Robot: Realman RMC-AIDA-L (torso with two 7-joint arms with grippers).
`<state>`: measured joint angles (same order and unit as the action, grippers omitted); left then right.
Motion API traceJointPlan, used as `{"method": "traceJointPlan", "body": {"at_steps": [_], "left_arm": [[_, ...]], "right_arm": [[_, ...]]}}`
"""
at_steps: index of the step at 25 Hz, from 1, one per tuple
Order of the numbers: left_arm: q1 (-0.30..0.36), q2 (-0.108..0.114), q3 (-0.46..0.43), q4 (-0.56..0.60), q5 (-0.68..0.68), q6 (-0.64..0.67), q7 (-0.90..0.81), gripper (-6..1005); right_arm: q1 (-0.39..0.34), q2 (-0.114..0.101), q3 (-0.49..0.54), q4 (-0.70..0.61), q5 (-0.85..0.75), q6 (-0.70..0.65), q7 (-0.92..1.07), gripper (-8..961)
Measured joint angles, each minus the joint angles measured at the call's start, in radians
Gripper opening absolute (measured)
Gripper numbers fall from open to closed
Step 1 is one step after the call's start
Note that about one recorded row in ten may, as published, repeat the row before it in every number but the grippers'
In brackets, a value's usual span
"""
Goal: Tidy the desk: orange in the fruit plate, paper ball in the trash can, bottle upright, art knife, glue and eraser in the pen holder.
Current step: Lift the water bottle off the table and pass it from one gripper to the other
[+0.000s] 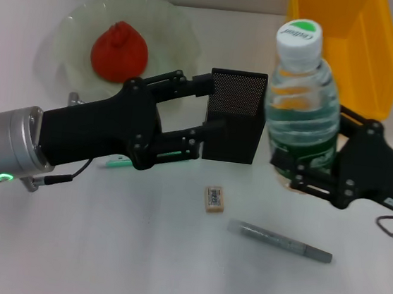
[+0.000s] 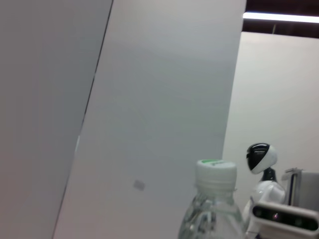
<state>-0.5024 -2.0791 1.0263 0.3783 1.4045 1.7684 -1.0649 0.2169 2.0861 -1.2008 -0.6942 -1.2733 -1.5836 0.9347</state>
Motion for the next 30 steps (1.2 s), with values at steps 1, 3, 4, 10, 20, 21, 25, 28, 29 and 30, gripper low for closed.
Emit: {"method": "traceJointPlan", "body": {"at_steps": [1,3,4,10,20,21,25,28,29,30], "left_arm": [[0.0,0.0,0.0,0.0,0.0,0.0,0.0,722],[-0.016,-0.001,0.0,-0.022,-0.006,0.015,-0.007,722],[-0.02,-0.001,0.0,-0.029,-0.008,0.017,-0.009,721],[-0.033,-0.001,0.0,-0.051,-0.015,0.019,-0.01,721],[-0.056,-0.001,0.01,-0.081,-0.015,0.02,-0.01,721],[-0.059,-0.001,0.011,-0.085,-0.015,0.019,-0.01,721],[-0.06,-0.001,0.012,-0.088,-0.015,0.018,-0.01,721],[-0.062,-0.001,0.012,-0.091,-0.015,0.016,-0.009,721],[-0.062,-0.001,0.012,-0.092,-0.015,0.014,-0.007,721],[-0.062,-0.001,0.012,-0.092,-0.015,0.012,-0.004,721]], "right_arm": [[0.0,0.0,0.0,0.0,0.0,0.0,0.0,764],[0.042,0.001,-0.002,0.093,0.008,-0.008,-0.054,764],[0.062,0.002,-0.004,0.128,0.009,-0.009,-0.076,764],[0.147,0.003,-0.008,0.286,0.007,-0.012,-0.153,764],[0.188,0.005,-0.072,0.317,0.009,-0.003,-0.162,765],[0.188,0.005,-0.072,0.317,0.009,-0.003,-0.162,765],[0.208,0.006,-0.079,0.332,0.01,-0.002,-0.162,766],[0.212,0.006,-0.082,0.335,0.01,-0.002,-0.162,766],[0.212,0.006,-0.082,0.335,0.011,-0.002,-0.162,765],[0.213,0.006,-0.083,0.336,0.011,-0.002,-0.162,765]]}}
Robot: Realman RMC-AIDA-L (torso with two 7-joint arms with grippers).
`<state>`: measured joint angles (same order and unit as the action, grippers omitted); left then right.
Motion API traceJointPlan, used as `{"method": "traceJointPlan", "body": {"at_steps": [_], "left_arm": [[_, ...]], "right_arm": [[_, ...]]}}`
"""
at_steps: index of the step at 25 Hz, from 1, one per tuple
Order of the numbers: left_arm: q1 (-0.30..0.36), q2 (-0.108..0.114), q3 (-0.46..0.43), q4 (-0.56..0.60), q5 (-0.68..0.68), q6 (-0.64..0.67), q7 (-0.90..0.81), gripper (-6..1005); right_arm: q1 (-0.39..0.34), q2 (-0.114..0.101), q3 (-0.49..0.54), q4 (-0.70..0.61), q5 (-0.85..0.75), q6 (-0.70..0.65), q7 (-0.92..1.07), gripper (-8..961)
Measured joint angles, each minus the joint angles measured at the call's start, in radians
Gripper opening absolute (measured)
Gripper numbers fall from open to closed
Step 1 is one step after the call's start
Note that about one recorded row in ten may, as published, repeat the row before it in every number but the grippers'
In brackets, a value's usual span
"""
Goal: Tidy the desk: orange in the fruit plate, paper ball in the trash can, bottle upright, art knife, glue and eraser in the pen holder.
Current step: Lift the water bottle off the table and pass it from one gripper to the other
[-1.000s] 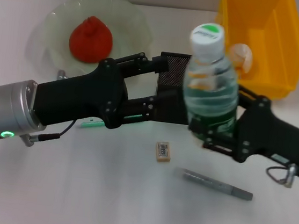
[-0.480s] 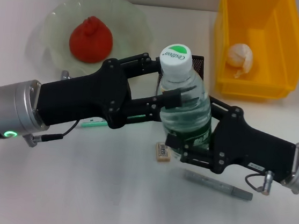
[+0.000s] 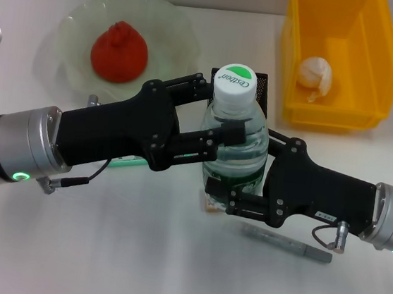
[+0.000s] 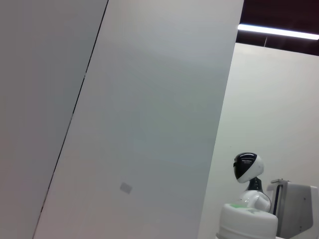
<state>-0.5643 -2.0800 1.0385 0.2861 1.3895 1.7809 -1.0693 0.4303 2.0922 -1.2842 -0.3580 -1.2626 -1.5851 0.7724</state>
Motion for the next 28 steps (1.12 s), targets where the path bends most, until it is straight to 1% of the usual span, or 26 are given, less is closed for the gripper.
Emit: {"method": "traceJointPlan", "body": {"at_steps": [11,15,22,28], "left_arm": [[-0.004,0.0,0.0,-0.001,0.0,-0.001,0.002,721],[-0.008,0.0,0.0,-0.001,0.0,-0.001,-0.002,722],[-0.011,0.0,0.0,-0.001,-0.001,-0.006,0.002,722],[-0.012,0.0,0.0,-0.001,-0.001,-0.007,0.002,722]], "right_arm": [[0.023,0.0,-0.001,0.023,-0.001,0.012,-0.001,764],[0.042,0.0,-0.001,0.04,-0.006,0.013,-0.001,763],[0.048,0.0,-0.001,0.044,-0.006,0.013,-0.001,764],[0.063,-0.003,-0.007,0.048,-0.01,0.035,0.03,765]]}}
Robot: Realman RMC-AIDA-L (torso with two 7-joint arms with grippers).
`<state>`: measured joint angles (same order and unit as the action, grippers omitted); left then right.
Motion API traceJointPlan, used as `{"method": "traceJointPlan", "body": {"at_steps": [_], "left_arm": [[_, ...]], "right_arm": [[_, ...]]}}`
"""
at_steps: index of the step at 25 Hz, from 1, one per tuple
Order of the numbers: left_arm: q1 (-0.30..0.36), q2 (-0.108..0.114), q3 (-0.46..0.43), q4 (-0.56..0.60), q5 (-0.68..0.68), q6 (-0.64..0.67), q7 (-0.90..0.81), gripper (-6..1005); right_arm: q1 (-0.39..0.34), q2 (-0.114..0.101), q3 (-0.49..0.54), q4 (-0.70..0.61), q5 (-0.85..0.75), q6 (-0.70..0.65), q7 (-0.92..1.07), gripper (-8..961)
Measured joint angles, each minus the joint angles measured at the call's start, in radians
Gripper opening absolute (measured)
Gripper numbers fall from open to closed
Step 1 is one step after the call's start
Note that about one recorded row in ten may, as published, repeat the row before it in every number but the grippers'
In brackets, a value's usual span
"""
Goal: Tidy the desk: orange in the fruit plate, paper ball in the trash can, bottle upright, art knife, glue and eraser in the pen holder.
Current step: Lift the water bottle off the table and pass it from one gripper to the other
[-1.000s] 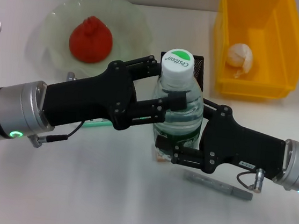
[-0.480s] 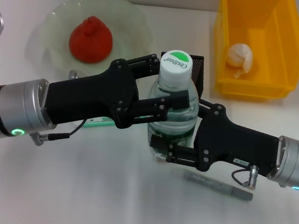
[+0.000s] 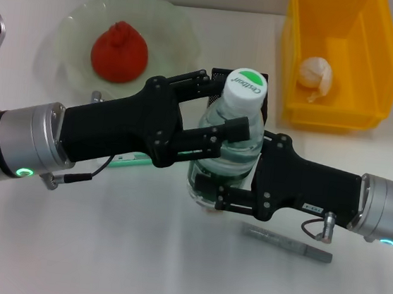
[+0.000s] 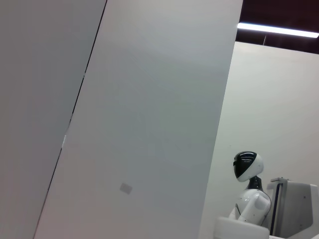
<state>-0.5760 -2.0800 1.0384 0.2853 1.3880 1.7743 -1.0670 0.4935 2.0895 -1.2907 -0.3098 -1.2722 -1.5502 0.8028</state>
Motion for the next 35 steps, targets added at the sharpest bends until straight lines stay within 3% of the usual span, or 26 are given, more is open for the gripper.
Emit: {"method": "traceJointPlan", "body": {"at_steps": [28,35], "left_arm": [[0.0,0.003,0.024,0.015,0.011,-0.016,0.003,722],[0.021,0.008,0.07,0.091,0.01,-0.009,-0.009,722]], "right_arm": [[0.008,-0.002,-0.033,-0.012,-0.001,0.006,0.045,766],[0.01,-0.003,-0.033,-0.012,-0.002,0.006,0.06,766]]}}
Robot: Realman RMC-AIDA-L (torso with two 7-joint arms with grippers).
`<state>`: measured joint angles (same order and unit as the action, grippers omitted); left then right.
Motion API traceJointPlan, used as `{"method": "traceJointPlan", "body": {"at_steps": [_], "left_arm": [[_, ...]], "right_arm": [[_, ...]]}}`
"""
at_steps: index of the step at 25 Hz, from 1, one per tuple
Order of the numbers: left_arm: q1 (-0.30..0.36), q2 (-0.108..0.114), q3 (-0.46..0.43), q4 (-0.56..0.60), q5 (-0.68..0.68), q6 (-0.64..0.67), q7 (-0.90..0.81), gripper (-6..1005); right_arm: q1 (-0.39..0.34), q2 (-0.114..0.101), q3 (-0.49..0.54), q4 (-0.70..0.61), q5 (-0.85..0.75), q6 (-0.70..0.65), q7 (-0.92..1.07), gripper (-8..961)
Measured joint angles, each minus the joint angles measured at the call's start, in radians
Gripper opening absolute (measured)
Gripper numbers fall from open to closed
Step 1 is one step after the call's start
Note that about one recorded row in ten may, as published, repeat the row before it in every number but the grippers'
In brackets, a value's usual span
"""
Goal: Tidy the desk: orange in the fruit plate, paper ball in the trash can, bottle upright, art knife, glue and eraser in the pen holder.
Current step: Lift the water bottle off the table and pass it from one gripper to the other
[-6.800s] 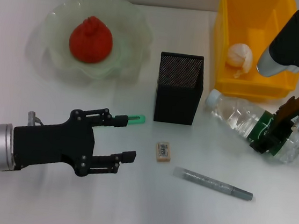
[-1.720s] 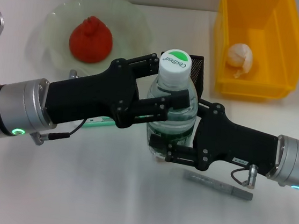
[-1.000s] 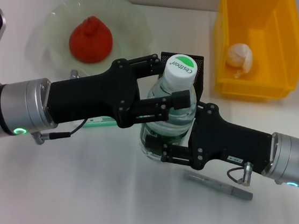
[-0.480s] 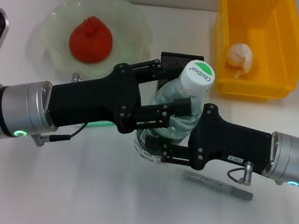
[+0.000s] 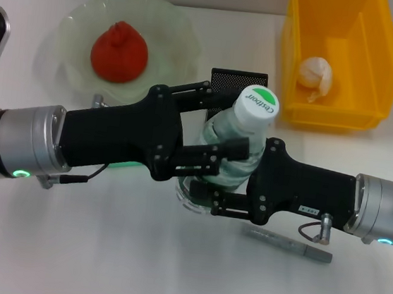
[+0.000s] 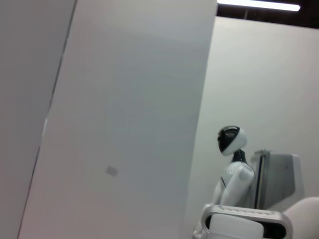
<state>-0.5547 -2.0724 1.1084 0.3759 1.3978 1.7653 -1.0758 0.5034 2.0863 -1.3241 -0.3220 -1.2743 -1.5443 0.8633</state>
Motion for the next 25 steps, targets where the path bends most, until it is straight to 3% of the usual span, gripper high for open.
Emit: {"method": "traceJointPlan", "body": {"at_steps": [7,25], "left_arm": [[0.041,0.004,0.033,0.147,0.002,-0.016,-0.095,721],[0.062,0.01,0.022,0.246,0.071,-0.058,-0.099,722]], "right_arm": [[0.0,0.0,0.0,-0.004,0.0,0.001,0.019,766],[0.013,-0.001,-0.027,-0.025,-0.001,0.033,0.064,766]]}}
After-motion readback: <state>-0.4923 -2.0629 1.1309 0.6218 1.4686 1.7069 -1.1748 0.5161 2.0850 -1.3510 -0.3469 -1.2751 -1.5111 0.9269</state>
